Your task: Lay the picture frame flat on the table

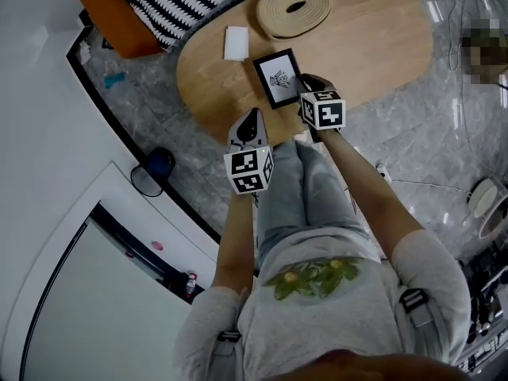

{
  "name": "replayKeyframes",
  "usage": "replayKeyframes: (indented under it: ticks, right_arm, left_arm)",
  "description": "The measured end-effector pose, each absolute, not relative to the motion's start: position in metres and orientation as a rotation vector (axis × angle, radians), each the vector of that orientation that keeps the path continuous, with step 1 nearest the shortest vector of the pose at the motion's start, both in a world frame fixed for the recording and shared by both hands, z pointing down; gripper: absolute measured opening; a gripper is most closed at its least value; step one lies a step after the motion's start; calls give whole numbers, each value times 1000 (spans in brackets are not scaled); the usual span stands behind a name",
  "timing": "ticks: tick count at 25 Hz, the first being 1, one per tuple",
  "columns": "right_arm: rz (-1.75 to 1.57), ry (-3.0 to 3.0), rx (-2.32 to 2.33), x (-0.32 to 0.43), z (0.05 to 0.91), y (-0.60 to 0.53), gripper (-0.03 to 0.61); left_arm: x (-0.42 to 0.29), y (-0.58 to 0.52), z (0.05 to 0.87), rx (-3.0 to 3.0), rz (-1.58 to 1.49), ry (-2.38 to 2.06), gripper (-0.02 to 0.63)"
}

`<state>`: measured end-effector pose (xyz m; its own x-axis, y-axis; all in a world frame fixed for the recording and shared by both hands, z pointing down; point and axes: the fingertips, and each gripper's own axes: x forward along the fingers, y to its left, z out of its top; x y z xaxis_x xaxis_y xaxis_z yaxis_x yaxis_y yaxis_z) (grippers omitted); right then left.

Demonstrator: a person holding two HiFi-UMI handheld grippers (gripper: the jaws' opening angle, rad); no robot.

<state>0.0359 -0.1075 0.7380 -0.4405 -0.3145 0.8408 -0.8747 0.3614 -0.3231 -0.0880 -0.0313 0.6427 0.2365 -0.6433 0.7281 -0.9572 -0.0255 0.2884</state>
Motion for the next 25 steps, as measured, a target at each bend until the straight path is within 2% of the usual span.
replayKeyframes:
  ticks: [25]
  right_arm:
    - [994,-1909,901,22,805,-107,74]
  left_arm:
    - [-96,-45,666,1718,549,-1435,15]
